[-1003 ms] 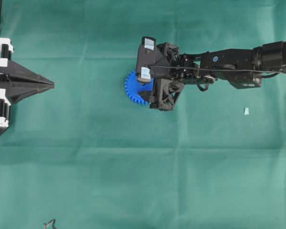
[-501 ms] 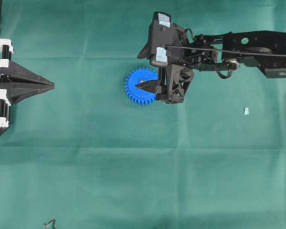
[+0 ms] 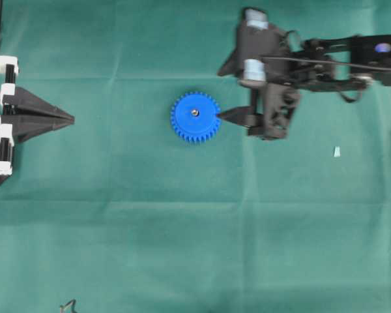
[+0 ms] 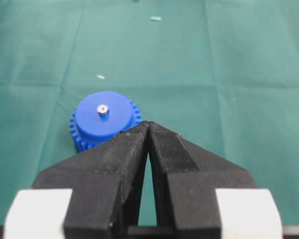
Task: Insert the shaft into the center hole of the gear.
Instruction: 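Open the right gripper and withdraw it up and to the right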
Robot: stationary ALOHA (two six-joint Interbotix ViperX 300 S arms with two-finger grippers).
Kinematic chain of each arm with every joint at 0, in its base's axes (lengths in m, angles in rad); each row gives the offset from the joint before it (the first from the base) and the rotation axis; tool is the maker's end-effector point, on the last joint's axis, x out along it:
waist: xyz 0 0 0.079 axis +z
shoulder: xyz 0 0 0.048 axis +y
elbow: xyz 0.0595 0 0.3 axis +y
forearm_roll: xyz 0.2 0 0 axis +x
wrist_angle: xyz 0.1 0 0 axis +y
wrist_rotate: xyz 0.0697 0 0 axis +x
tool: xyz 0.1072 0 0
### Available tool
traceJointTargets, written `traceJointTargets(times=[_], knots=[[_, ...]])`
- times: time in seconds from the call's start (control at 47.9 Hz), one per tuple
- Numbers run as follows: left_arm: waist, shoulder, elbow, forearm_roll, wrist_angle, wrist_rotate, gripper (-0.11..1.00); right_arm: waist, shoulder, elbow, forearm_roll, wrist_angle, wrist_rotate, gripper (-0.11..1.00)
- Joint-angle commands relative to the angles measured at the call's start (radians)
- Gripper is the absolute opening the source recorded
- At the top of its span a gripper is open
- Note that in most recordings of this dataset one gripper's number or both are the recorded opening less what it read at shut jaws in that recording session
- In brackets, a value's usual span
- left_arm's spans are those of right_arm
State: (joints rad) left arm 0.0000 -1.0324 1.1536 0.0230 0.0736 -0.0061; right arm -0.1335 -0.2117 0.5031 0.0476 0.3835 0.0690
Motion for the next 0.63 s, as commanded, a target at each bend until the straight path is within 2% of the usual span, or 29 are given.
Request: traceJointTargets(times=[0.0, 0.209, 0.376, 0.606], knots=[[-0.002, -0.005, -0.031, 0.002, -0.003, -0.002, 0.03, 0.003, -0.100, 0.035, -0.011, -0.011, -0.002, 0.96], [-0.003, -0.035, -0.037, 0.002, 0.012, 0.000, 0.03, 0.002, -0.308, 0.173, -0.018, -0.020, -0.002, 0.96], [0.000, -0.066, -0.043, 0.002, 0.044, 0.000, 0.03, -0.005, -0.463, 0.245, -0.021, -0.015, -0.002, 0.96], [0.009, -0.077, -0.048, 0.002, 0.060, -0.002, 0.03, -0.014, -0.571, 0.304, -0.025, 0.006, 0.000, 0.96]])
